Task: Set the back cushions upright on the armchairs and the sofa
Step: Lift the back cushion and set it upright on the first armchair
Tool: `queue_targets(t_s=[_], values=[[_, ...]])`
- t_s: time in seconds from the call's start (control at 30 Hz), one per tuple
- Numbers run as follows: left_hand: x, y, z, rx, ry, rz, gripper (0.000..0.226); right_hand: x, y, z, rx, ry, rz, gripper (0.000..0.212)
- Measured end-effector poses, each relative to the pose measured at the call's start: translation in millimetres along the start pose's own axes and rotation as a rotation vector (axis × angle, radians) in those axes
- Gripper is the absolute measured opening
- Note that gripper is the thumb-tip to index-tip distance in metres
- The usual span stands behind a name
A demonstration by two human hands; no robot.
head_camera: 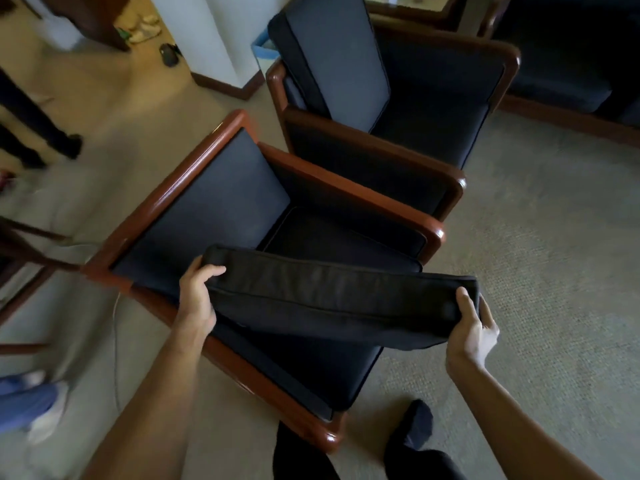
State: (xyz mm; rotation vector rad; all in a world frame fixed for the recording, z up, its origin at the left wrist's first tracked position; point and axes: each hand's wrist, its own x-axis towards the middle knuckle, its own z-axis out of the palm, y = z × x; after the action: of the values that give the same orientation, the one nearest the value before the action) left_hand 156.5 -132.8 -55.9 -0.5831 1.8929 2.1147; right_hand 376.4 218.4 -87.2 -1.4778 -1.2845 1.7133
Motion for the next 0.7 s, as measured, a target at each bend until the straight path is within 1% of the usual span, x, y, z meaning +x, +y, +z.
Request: queue_targets(t_s=[0.1,0.2,0.3,0.37,0.43,0.57,0.63,0.7], values=[[-33,-3,4,-0.056,0.066,0.024,0.031,9,-16,-10,-0.039,-0.075,-0.021,0.037],[-56,-8,4,-0.097,0.152,0.033,0.032,18,-36,-7,-0.065,-0.121,-0.053,0.042],[-66,-16,-3,-0.134,0.247,0.005,0.033,29,-55,10,-0.096,-0.181,-0.098,0.045],[-71,-24,-11,-0.197,0.317,-0.029,0.027,36,-65,27,-0.129,-0.229,-0.12,0.05],[-78,-26,-12,-0.238,0.365,-0.027,0.024,41,-75,48,-0.175,-0.275,-0.152,0.052],[-77,-25,-17,-0.306,0.45,-0.006,0.021,45,-94,102,-0.217,-0.382,-0.226,0.05],[-71,-21,-24,-0.307,0.479,-0.046,0.022,46,-101,137,-0.232,-0.426,-0.275,0.048],[-66,-22,-27,-0.335,0.543,-0.014,0.021,46,-108,173,-0.251,-0.473,-0.316,0.045]])
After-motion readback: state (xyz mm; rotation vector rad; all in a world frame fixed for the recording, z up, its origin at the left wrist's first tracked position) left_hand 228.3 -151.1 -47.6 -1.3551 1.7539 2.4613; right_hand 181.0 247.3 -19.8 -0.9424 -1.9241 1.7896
